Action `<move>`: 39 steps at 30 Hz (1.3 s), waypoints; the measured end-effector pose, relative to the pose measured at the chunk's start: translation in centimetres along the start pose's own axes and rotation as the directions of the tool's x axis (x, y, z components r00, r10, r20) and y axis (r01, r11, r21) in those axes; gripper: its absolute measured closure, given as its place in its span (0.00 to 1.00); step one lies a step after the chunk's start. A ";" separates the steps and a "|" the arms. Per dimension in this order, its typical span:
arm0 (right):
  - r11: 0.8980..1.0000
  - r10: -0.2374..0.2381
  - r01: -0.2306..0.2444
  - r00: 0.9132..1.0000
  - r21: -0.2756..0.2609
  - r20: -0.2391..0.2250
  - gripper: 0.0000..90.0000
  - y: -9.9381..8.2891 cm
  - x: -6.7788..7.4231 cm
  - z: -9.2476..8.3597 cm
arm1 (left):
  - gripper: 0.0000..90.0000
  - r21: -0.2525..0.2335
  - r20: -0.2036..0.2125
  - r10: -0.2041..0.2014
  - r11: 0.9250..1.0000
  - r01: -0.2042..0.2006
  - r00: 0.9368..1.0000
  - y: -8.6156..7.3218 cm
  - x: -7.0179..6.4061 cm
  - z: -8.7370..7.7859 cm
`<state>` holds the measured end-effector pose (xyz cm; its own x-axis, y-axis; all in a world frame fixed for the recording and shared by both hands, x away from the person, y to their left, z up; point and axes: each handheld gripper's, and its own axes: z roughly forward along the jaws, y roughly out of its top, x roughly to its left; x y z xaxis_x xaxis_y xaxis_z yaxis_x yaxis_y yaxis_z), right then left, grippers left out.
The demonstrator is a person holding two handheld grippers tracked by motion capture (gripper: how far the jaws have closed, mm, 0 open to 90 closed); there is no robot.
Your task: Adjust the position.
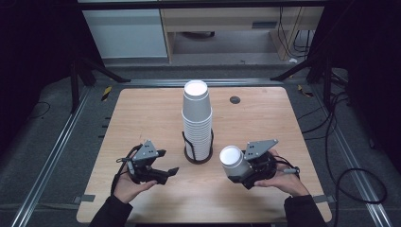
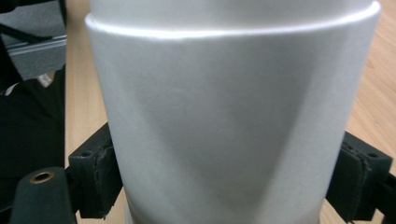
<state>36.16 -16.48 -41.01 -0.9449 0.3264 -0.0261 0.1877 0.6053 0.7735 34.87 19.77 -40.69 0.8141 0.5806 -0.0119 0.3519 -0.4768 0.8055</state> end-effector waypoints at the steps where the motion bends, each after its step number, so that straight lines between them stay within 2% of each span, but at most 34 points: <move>1: 1.000 -0.005 0.005 1.000 0.002 -0.006 0.16 0.0 0.1 0.1 | 0.22 0.004 0.012 0.007 1.000 -0.007 1.000 0.1 -0.2 0.1; 13: 0.998 -0.042 0.045 0.997 0.034 -0.060 0.16 0.5 0.7 1.4 | 0.22 0.004 0.095 0.048 0.999 -0.049 0.994 0.8 -1.4 0.4; 20: 0.996 -0.071 0.076 0.994 0.047 -0.088 0.16 1.2 1.1 2.1 | 0.21 0.015 0.125 0.069 0.997 -0.072 0.990 1.3 -2.1 0.7; 26: 0.993 -0.095 0.102 0.989 0.056 -0.114 0.16 2.4 1.6 3.1 | 0.20 -0.005 0.159 0.094 0.996 -0.094 0.983 2.4 -2.6 0.4; 30: 0.990 -0.108 0.118 0.987 0.083 -0.121 0.16 3.0 1.7 3.7 | 0.20 -0.010 0.173 0.111 0.994 -0.111 0.979 2.8 -2.8 0.1; 39: 0.987 -0.115 0.130 0.982 0.095 -0.148 0.16 3.7 1.4 4.5 | 0.19 -0.007 0.214 0.129 0.991 -0.131 0.968 3.7 -2.9 0.8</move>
<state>36.74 -10.54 -41.06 -0.9894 0.1439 -0.0209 0.0883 0.7087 0.7000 34.14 15.80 -38.11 0.9325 0.3596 -0.0344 0.2394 -0.5440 0.8042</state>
